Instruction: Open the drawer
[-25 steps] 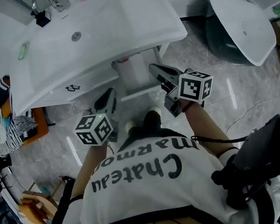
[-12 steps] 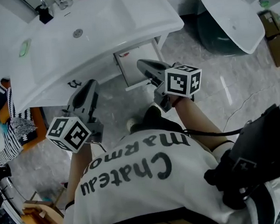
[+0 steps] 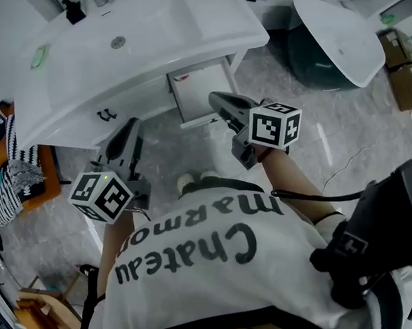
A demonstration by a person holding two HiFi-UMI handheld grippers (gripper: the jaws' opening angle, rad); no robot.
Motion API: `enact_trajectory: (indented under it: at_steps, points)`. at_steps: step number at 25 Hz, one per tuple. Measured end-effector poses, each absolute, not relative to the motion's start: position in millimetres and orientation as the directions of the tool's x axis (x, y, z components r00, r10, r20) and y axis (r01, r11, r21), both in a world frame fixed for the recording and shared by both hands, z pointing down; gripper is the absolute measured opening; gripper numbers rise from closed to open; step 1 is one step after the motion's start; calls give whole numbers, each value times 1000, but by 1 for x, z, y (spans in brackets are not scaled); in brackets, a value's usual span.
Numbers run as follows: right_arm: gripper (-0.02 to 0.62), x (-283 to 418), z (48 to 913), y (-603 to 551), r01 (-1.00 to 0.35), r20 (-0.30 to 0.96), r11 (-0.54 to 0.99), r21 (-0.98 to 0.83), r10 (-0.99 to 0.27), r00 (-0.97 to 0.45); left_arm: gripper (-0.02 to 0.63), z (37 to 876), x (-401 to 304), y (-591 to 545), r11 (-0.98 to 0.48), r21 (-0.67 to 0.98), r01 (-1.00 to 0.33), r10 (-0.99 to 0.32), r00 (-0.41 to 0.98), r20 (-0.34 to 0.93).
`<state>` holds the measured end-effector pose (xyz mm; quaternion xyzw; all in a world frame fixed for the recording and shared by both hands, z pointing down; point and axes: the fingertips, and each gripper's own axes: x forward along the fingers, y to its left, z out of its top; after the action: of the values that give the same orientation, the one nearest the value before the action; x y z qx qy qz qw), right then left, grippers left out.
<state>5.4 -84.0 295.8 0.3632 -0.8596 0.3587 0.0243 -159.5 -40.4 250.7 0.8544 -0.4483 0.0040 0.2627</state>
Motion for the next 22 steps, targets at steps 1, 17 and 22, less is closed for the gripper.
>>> enact_trajectory:
  at_steps: [1,17,22]
  points:
    - [9,10,295,-85,-643,304,474,-601,-609,-733,32,251,-158,-39,-453,448,-770,-766,594,246]
    - [9,74,294,-84,-628,275,355,-692,-675,-685,32,258,-137,-33,-420,413,-809,-780,554,291]
    - [9,72,297,-78,-651,298,381,-656,-662,-688,32,261,-133,-29,-425,395,-815,-773,553,311]
